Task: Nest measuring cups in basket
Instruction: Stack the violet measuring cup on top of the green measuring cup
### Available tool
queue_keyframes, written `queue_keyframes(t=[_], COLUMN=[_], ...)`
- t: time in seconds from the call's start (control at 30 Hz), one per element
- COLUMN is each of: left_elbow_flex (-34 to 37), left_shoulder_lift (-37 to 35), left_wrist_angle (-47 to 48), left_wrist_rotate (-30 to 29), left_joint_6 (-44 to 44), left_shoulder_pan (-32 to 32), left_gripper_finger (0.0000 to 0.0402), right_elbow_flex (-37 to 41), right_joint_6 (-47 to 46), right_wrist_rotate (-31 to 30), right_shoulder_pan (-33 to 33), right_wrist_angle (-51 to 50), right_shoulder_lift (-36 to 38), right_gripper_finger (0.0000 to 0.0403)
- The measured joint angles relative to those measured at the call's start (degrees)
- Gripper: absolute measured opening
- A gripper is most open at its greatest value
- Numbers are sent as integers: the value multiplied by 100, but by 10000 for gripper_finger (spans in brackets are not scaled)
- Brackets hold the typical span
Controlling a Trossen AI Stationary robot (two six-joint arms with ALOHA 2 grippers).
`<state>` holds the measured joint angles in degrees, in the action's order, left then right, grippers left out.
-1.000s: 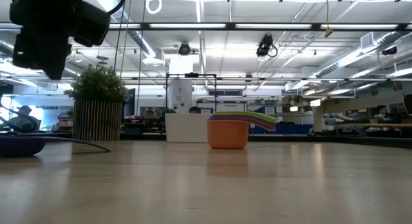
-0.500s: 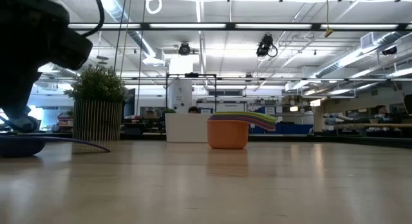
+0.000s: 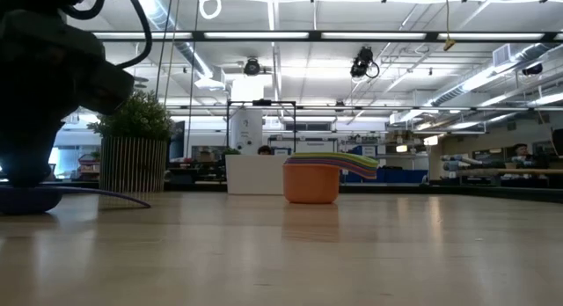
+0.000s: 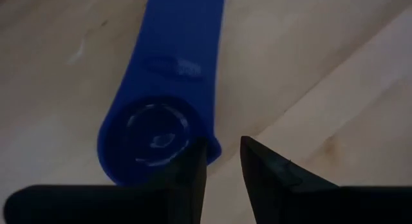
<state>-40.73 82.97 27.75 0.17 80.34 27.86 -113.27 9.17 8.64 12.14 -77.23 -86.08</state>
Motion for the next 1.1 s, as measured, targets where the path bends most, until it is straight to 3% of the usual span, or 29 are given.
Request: queue_keyframes(t=[0.7, 0.8, 0.97, 1.1], left_elbow_flex=[-35, -31, -50, -317], left_shoulder_lift=[530, 533, 528, 551], left_wrist_angle=[-5, 23, 45, 440], left_wrist_rotate=[-322, -373, -390, -377], left_joint_6=[-214, -242, -610, -1088], left_shoulder_pan=[-11, -11, -18, -98], left_gripper_finger=[100, 82, 18, 16], right_elbow_flex=[0, -1, -1, 0], right_joint_6=[-2, -2, -2, -2], right_wrist_rotate=[4, 4, 4, 4], right_shoulder_pan=[0, -2, 0, -2], right_wrist_angle=[9, 22, 31, 30], right_shoulder_lift=[0, 0, 0, 0], right_gripper_finger=[10, 10, 10, 10])
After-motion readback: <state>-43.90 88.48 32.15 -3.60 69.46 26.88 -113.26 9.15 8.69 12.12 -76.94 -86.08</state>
